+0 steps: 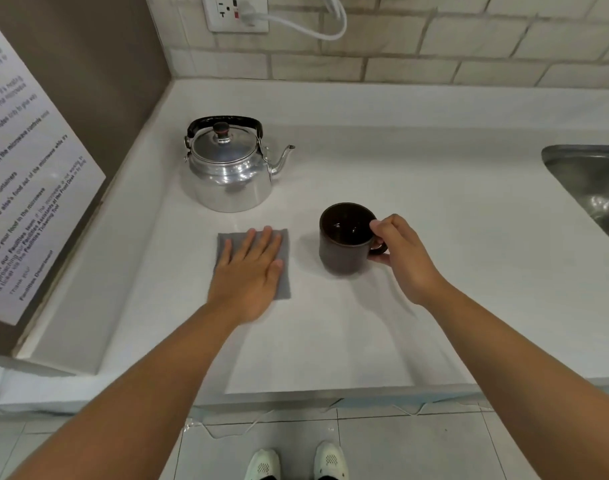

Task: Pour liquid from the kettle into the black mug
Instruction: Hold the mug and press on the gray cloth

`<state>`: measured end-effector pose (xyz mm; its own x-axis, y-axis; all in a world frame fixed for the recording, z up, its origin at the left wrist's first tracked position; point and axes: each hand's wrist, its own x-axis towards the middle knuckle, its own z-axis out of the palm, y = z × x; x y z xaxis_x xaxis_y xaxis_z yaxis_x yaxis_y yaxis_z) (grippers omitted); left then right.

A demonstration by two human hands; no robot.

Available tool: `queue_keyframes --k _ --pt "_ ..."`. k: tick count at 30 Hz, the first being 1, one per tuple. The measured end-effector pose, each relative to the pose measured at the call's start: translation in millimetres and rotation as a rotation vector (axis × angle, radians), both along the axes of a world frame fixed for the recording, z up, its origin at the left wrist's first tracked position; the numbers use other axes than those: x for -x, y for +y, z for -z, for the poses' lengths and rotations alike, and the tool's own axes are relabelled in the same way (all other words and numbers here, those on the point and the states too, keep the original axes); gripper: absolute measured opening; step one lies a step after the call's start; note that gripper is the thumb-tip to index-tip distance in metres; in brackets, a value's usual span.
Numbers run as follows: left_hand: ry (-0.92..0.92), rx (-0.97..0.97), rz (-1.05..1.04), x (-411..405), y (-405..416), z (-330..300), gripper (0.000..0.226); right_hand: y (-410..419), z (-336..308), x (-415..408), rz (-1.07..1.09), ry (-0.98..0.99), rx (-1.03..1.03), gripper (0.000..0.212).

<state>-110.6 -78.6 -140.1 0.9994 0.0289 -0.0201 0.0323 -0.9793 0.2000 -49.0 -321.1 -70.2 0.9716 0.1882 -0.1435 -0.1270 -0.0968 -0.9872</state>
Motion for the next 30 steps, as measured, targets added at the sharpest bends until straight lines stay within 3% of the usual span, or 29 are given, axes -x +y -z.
queue_keyframes --k 6,12,15,22,30 --pt "0.031 0.01 0.07 -48.8 -73.1 -7.6 0.054 -27.5 -15.2 -14.0 0.057 -0.05 -0.006 0.023" --pt "-0.015 -0.007 0.321 -16.9 -139.7 -8.3 0.055 -50.6 -32.2 -26.7 0.094 -0.073 -0.012 0.022" --pt "-0.011 0.016 0.378 -4.8 -120.2 -8.4 0.055 -50.7 -32.7 -25.3 0.076 -0.072 -0.002 0.021" --pt "0.025 -0.028 0.1 27.2 8.4 -7.9 0.06 -25.0 -17.8 -5.8 -0.013 -0.042 -0.014 0.022" --pt "0.026 0.018 0.166 81.0 11.1 -8.6 0.061 8.9 -1.4 15.8 -0.092 0.001 -0.046 0.021"
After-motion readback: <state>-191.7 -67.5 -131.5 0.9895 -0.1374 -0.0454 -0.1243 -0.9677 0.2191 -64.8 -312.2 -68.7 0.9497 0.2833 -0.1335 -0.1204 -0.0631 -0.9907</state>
